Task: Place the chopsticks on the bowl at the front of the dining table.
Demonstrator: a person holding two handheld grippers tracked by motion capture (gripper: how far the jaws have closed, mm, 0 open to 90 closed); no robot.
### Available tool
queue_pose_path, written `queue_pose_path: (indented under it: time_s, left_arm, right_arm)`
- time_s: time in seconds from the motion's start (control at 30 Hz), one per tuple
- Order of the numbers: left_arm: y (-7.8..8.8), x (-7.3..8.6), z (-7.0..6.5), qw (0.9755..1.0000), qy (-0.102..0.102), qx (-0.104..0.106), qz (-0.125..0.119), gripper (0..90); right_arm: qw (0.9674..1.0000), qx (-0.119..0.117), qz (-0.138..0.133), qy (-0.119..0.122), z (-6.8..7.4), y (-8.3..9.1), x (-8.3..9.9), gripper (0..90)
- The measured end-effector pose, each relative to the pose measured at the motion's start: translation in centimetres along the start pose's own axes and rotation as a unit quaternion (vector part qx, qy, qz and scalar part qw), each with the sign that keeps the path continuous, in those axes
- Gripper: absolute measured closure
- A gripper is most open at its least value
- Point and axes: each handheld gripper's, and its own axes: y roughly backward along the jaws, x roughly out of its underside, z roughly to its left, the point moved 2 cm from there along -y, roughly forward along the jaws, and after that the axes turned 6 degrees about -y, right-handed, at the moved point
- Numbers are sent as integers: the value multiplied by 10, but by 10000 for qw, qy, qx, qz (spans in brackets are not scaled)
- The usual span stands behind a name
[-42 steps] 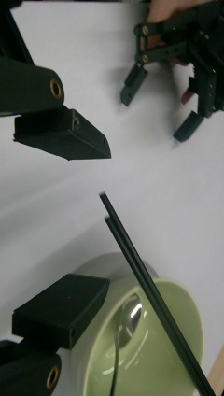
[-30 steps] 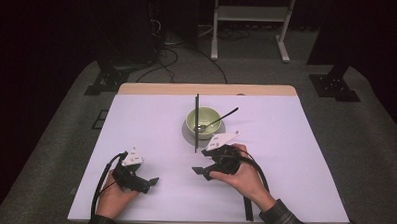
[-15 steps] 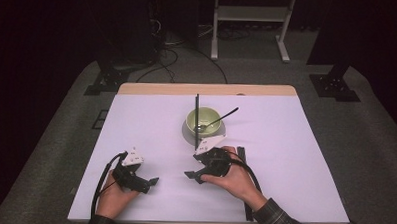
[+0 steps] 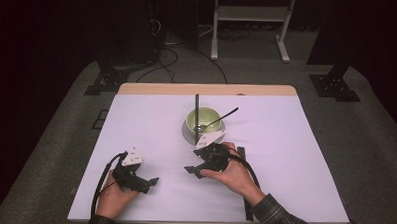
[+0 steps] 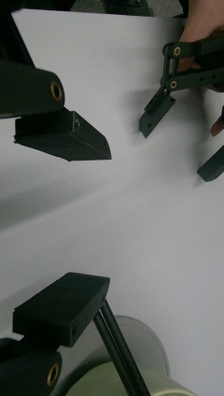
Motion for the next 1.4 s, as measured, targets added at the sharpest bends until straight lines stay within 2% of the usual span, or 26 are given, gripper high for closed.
queue_pose_path:
  time_s: [0.37,0.47,0.6,0.93,1.23,1.4]
  left_arm:
    - [0,0,0,10000,-1,1,0,0]
    - [0,0,0,10000,2,7,5,0]
    - [0,0,0,10000,2,1,-3,0]
    - [0,0,0,10000,-8,-1,6,0]
    - [0,0,0,10000,-8,1,7,0]
    - [0,0,0,10000,-3,4,8,0]
  right_arm:
    - [10000,16,-33,-31,-3,1,0,310]
    - [9999,-47,-58,-82,-2,5,4,309]
    - [9999,-15,-26,-107,-2,10,12,309]
    - [9986,384,-96,-362,-26,33,32,286]
    - [9957,723,-143,-562,-45,53,47,261]
    - [9933,921,-196,-670,-53,64,54,212]
